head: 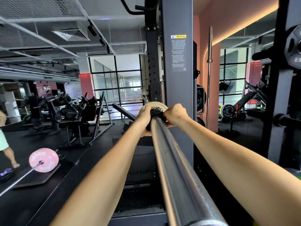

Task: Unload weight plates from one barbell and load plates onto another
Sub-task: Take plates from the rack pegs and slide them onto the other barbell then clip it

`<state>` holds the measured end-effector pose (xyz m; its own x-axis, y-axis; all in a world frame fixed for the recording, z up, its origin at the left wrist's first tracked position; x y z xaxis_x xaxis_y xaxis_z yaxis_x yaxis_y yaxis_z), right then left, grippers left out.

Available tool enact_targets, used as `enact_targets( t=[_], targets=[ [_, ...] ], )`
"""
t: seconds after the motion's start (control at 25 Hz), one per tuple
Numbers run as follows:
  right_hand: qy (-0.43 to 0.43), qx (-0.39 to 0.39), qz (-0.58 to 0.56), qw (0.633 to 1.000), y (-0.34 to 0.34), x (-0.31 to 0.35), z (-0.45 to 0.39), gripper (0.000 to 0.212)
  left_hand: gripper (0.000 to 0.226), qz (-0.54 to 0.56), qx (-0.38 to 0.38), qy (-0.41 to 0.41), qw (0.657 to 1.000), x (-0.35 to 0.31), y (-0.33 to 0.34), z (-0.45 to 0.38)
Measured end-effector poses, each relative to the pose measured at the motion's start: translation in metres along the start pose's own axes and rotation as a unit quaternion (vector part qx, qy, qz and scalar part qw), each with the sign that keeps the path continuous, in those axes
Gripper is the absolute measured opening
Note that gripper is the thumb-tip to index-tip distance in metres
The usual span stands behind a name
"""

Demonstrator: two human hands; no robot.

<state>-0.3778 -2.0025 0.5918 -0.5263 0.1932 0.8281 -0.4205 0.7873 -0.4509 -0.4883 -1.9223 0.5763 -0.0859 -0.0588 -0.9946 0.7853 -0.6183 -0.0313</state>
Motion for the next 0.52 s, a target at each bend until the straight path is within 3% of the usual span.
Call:
enact_targets(
  t=[0.28, 0.52],
  targets=[
    [-0.039, 0.003, 0.018, 0.999, 0.0, -0.002, 0.006, 0.027, 0.06, -0.037, 0.015, -0.029, 0.999, 0.006, -0.008, 0.002],
    [-0.078, 0.072, 0.012, 0.994, -0.003, -0.008, 0.019, 0.032, 0.057, -0.092, -0.02, 0.01, 0.996, 0.003, -0.01, 0.016]
  ],
)
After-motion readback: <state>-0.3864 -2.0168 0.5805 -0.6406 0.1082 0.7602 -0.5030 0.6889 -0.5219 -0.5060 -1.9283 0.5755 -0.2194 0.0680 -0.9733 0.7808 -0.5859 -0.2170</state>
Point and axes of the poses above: each hand's wrist, its own z-axis away from the middle knuckle, its own y-axis out of the palm, x = y × z, the point moved 5 cm from there along -z, towards the middle knuckle, and after that the axes turned 4 degrees about -y, right-handed, at the moved point
